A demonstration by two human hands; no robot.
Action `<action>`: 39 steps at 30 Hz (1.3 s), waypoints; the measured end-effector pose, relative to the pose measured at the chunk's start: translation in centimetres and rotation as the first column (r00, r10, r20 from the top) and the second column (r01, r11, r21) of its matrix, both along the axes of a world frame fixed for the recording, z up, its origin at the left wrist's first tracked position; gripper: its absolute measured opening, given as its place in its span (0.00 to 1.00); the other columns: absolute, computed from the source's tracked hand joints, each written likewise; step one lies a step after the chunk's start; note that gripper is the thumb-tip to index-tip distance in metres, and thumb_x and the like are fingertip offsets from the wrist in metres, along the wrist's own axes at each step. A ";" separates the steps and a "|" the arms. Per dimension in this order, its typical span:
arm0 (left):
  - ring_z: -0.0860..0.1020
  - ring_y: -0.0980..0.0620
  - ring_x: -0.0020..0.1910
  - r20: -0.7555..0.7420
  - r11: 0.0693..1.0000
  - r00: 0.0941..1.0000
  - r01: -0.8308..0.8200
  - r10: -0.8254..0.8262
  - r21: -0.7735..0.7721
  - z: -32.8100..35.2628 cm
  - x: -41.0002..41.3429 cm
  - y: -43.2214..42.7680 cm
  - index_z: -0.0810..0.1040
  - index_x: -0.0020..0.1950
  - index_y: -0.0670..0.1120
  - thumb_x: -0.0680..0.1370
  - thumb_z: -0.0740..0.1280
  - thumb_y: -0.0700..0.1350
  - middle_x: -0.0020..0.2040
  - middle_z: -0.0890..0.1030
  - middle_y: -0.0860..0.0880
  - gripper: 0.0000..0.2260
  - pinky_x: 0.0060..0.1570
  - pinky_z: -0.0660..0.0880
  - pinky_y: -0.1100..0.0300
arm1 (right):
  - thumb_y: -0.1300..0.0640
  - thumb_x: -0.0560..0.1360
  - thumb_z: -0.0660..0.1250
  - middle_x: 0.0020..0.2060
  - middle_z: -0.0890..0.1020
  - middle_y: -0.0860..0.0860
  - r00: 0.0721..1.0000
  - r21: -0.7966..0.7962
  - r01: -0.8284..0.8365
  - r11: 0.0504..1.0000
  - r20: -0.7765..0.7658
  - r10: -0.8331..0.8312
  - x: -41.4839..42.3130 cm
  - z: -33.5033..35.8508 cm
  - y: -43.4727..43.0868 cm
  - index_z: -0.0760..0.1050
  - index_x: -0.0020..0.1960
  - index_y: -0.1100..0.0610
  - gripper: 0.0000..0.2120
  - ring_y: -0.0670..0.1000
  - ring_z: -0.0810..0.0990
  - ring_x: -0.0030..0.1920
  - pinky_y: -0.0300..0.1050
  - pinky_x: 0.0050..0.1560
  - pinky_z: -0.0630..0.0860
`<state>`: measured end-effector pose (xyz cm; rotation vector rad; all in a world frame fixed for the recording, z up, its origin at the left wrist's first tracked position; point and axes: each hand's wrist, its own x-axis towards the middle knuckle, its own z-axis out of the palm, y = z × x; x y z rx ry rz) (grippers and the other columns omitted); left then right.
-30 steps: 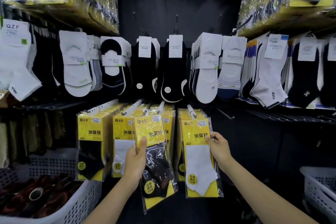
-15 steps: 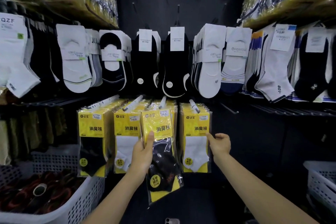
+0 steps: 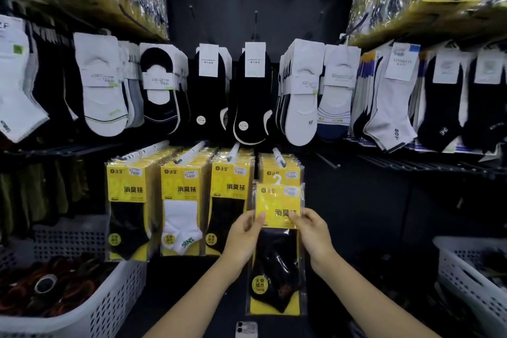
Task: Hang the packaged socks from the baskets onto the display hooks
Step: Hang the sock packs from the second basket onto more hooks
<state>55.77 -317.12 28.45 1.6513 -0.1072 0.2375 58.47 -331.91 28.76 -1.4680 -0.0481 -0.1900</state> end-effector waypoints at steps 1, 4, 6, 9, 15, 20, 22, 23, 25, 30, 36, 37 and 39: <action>0.79 0.57 0.54 -0.016 1.000 1.000 0.008 -0.008 -0.002 0.1 0.1 -0.2 0.73 0.65 0.48 0.80 0.61 0.50 0.57 0.80 0.50 0.15 0.55 0.75 0.62 | 0.59 0.77 0.67 0.47 0.84 0.55 0.999 0.021 0.041 0.999 0.003 -0.041 0.2 -0.1 -0.4 0.77 0.50 0.59 0.04 0.50 0.83 0.47 0.42 0.47 0.77; 0.75 0.54 0.61 -0.046 0.998 0.998 0.054 -0.053 0.028 0.5 0.6 -0.7 0.65 0.72 0.50 0.80 0.61 0.51 0.63 0.76 0.51 0.21 0.62 0.72 0.56 | 0.59 0.77 0.66 0.45 0.84 0.54 0.989 0.024 0.149 0.989 0.013 -0.149 1.1 0.2 -1.2 0.77 0.49 0.58 0.03 0.51 0.83 0.47 0.46 0.49 0.78; 0.70 0.55 0.65 -0.051 0.996 0.996 0.076 -0.074 0.045 0.8 1.2 -1.1 0.62 0.74 0.52 0.80 0.60 0.53 0.67 0.72 0.52 0.23 0.62 0.69 0.60 | 0.59 0.78 0.65 0.44 0.84 0.53 0.979 0.007 0.199 0.980 0.035 -0.199 1.9 0.8 -1.3 0.76 0.49 0.57 0.02 0.53 0.82 0.48 0.50 0.54 0.78; 0.69 0.56 0.66 -0.060 0.997 0.996 0.065 -0.063 0.045 1.1 2.1 -1.5 0.60 0.75 0.53 0.80 0.60 0.55 0.70 0.69 0.53 0.24 0.47 0.68 0.70 | 0.59 0.78 0.65 0.44 0.83 0.52 0.971 -0.050 0.224 0.973 0.097 -0.219 3.1 1.8 -0.8 0.76 0.51 0.58 0.04 0.52 0.82 0.48 0.48 0.52 0.78; 0.67 0.55 0.68 -0.067 0.999 0.998 0.010 -0.013 -0.042 0.1 3.8 -1.6 0.57 0.76 0.52 0.79 0.61 0.55 0.72 0.66 0.51 0.27 0.59 0.63 0.64 | 0.59 0.78 0.65 0.46 0.82 0.53 0.971 -0.148 0.236 0.961 0.081 -0.226 5.7 1.8 0.5 0.75 0.51 0.57 0.03 0.52 0.81 0.49 0.46 0.50 0.77; 0.65 0.56 0.68 -0.042 1.000 0.999 0.014 -0.015 -0.014 -0.7 5.7 -1.3 0.55 0.76 0.51 0.80 0.60 0.54 0.74 0.64 0.52 0.27 0.59 0.63 0.63 | 0.54 0.76 0.69 0.49 0.81 0.52 0.958 -0.118 0.279 0.953 -0.034 -0.285 7.5 1.1 0.9 0.76 0.55 0.58 0.11 0.51 0.78 0.51 0.46 0.52 0.75; 0.63 0.52 0.71 -0.067 1.000 0.998 0.002 -0.001 0.017 -1.4 6.3 -0.9 0.55 0.76 0.50 0.79 0.60 0.55 0.75 0.63 0.50 0.28 0.62 0.63 0.60 | 0.53 0.74 0.70 0.49 0.80 0.51 0.950 -0.081 0.295 0.952 -0.084 -0.302 7.7 0.5 0.9 0.75 0.54 0.58 0.12 0.50 0.77 0.49 0.43 0.49 0.73; 0.62 0.50 0.72 -0.083 0.999 0.997 -0.004 0.007 0.034 -2.0 6.4 -0.6 0.56 0.76 0.50 0.79 0.59 0.56 0.75 0.62 0.50 0.28 0.64 0.63 0.59 | 0.54 0.74 0.70 0.49 0.80 0.52 0.947 -0.081 0.301 0.950 -0.089 -0.307 7.6 0.1 0.8 0.75 0.54 0.57 0.11 0.50 0.77 0.49 0.43 0.49 0.73; 0.61 0.49 0.73 -0.107 0.999 0.994 -0.006 0.012 0.052 -3.3 6.2 0.0 0.56 0.76 0.50 0.79 0.59 0.56 0.75 0.62 0.49 0.28 0.66 0.62 0.58 | 0.55 0.74 0.70 0.53 0.80 0.53 0.948 -0.104 0.302 0.947 -0.070 -0.310 7.1 -0.7 0.4 0.74 0.54 0.56 0.11 0.50 0.77 0.51 0.44 0.51 0.74; 0.68 0.56 0.65 -0.144 0.998 0.989 -0.034 0.041 0.052 -8.5 2.2 1.5 0.62 0.74 0.48 0.80 0.60 0.51 0.71 0.68 0.51 0.23 0.59 0.64 0.66 | 0.55 0.75 0.70 0.58 0.77 0.50 0.971 -0.172 0.219 0.960 -0.061 -0.232 3.4 -5.5 -1.2 0.73 0.63 0.57 0.18 0.51 0.75 0.59 0.41 0.56 0.72; 0.72 0.52 0.60 -0.408 0.986 0.900 -0.120 0.156 0.113 -21.1 -7.9 2.8 0.68 0.69 0.45 0.80 0.62 0.47 0.61 0.72 0.50 0.19 0.56 0.69 0.64 | 0.61 0.75 0.70 0.55 0.77 0.55 0.936 -0.273 0.017 0.962 -0.335 -0.111 -5.6 -19.2 -2.4 0.74 0.60 0.63 0.15 0.54 0.77 0.56 0.39 0.49 0.72; 0.73 0.50 0.58 -0.455 0.982 0.871 -0.148 0.185 0.116 -23.2 -9.8 2.7 0.69 0.68 0.41 0.80 0.63 0.44 0.59 0.74 0.47 0.17 0.54 0.70 0.66 | 0.63 0.75 0.69 0.54 0.78 0.59 0.914 -0.301 0.000 0.954 -0.386 -0.122 -7.4 -21.9 -2.7 0.74 0.59 0.67 0.15 0.57 0.77 0.57 0.40 0.49 0.74; 0.75 0.44 0.59 -0.541 0.969 0.806 -0.160 0.239 0.189 -27.6 -13.5 2.9 0.71 0.65 0.38 0.80 0.63 0.41 0.57 0.76 0.43 0.15 0.54 0.71 0.64 | 0.65 0.74 0.69 0.48 0.81 0.61 0.867 -0.366 -0.086 0.927 -0.485 -0.111 -11.0 -27.4 -3.4 0.77 0.51 0.70 0.09 0.60 0.79 0.51 0.40 0.49 0.75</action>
